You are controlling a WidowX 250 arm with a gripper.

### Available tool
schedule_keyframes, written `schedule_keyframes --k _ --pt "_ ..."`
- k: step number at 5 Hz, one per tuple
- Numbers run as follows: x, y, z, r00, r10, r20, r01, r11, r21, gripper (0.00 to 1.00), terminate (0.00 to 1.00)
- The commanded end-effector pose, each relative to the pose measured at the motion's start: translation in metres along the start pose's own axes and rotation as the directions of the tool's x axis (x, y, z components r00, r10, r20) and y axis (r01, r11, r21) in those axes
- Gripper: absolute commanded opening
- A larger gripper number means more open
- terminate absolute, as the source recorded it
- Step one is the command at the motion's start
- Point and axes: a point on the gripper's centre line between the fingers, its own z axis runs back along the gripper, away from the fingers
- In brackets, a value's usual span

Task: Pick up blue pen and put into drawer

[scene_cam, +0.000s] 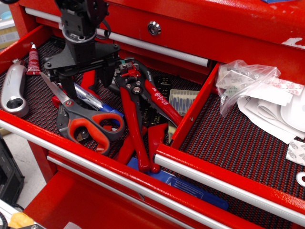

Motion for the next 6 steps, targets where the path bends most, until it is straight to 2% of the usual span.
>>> schedule_keyframes --k 1,3,4,6 --pt "-0.001 0.007 -0.016 1.000 0.010 -0.003 -0.010 0.998 -0.054 1.00 0.00" --pt "-0.003 -0.011 -0.041 0.995 0.047 -0.083 -0.052 0.996 -0.067 1.00 0.00" --pt "-0.007 -0.014 -0.041 0.992 0.060 -0.111 -0.067 0.996 -0.057 0.00 0.00" --pt "-0.013 -0.012 -0.002 0.991 0.066 -0.112 -0.065 0.998 0.019 0.00 0.00"
